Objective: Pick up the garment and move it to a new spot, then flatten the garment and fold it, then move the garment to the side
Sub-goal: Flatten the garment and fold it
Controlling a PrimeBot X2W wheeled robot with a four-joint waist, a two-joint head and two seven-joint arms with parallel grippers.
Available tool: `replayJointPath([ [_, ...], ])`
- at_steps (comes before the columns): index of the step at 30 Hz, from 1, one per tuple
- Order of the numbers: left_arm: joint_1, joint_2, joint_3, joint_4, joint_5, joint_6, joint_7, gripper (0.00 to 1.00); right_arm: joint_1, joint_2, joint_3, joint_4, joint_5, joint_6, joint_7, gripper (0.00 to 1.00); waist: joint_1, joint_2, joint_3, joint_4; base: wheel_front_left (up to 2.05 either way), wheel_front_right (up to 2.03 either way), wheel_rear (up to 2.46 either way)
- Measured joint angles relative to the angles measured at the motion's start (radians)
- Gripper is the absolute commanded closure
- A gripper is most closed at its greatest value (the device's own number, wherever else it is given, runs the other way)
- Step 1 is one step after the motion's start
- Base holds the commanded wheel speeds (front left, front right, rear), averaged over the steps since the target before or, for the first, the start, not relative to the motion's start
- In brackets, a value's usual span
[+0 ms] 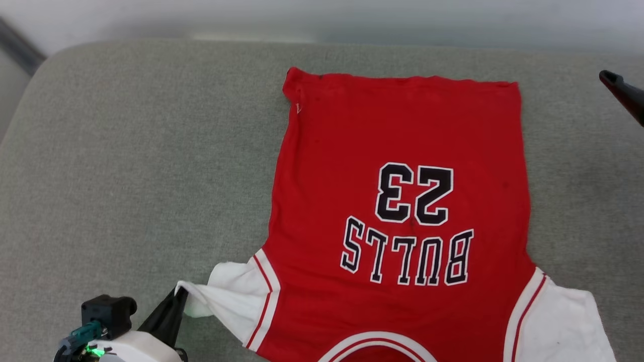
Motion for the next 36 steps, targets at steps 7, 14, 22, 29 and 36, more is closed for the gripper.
replayJointPath([
  [7,-0.077,-0.046,0.012,-0.009,0.065,-0.023,0.0,1.0,-0.278,0.048,0.044,0.197,-0.008,0.0,0.404,0.0,0.0001,0.0,0.136,0.067,0.0,0.0,0.0],
  [14,-0.148,-0.093,0.017,-0.018,0.126,-0.057,0.0,1.0,-0.401,0.104,-0.006,0.331,-0.135,0.0,0.528,0.0,0.0002,0.0,0.268,0.134,0.0,0.0,0.0],
  [22,-0.187,-0.133,0.047,-0.033,0.175,-0.074,-0.006,1.0,-0.402,0.14,-0.025,0.396,-0.209,0.0,0.535,0.0,0.0,0.0,0.384,0.189,0.0,0.0,0.0],
  [29,-0.186,-0.147,0.057,-0.027,0.199,-0.08,-0.006,1.0,-0.391,0.124,0.005,0.386,-0.181,0.0,0.509,1.0,-0.0001,0.0,0.382,0.193,0.0,0.0,0.0],
  [36,-0.151,-0.149,0.077,-0.01,0.198,-0.075,-0.004,1.0,-0.371,0.125,0.046,0.367,-0.101,0.0,0.43,1.0,-0.0001,0.0,0.308,0.172,0.0,0.0,0.0],
])
